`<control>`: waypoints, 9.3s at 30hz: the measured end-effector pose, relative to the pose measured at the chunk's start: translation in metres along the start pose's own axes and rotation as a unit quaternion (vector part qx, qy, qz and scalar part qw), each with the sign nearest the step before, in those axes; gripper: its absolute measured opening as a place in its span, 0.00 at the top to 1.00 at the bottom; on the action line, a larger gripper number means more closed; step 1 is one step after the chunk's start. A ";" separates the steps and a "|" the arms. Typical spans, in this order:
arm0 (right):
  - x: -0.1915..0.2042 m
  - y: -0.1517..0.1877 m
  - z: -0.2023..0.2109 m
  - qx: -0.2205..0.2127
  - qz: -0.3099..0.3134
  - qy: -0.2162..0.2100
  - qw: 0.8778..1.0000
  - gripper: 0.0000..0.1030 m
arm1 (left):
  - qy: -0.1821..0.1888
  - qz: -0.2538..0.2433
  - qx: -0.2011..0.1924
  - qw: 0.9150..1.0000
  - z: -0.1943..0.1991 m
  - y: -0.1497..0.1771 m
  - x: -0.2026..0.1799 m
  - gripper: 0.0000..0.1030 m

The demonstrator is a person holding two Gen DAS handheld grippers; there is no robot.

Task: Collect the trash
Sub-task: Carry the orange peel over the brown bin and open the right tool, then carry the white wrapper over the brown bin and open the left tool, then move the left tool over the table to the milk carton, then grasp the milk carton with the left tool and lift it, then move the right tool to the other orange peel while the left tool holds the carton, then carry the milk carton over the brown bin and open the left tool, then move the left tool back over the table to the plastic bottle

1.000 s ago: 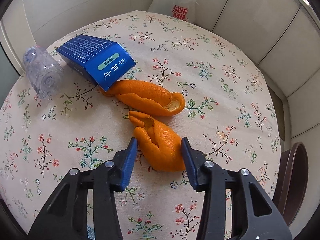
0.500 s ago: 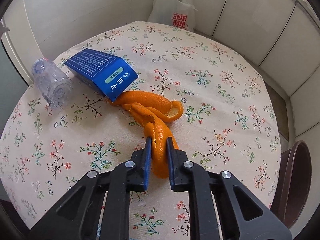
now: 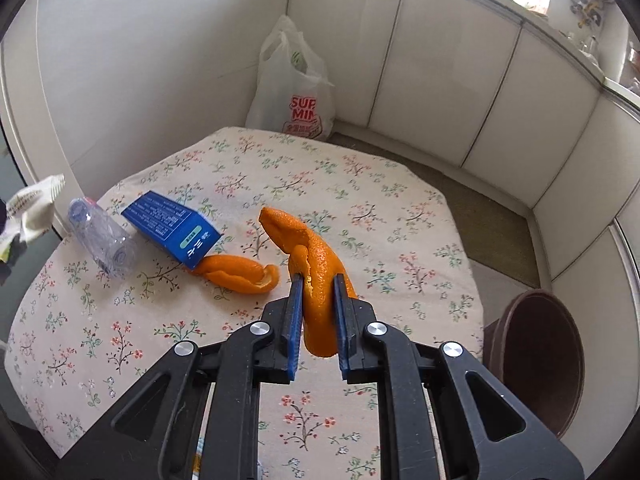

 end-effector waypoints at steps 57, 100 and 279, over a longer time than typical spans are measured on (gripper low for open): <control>-0.403 0.183 0.218 -0.067 -0.355 0.404 0.841 0.07 | 0.147 -0.206 0.051 0.966 -0.185 0.102 -0.436 0.86; -0.179 0.075 0.106 -0.009 -0.100 0.204 0.974 0.07 | -0.128 -0.463 0.253 0.840 -0.087 0.185 -0.081 0.18; -0.281 0.093 0.126 -0.048 -0.296 0.260 0.918 0.07 | -0.084 -0.182 0.055 0.978 -0.173 0.054 -0.189 0.20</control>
Point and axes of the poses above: each gripper's, at about its wrist camera, not at the fingertips, and z roughly against the way its jaws point, x to its left, y to its underside, the point moved 8 cm from there along -z, roughly the way its jaws point, and after that the axes turned 3 degrees about -x, right-handed, at the moved point
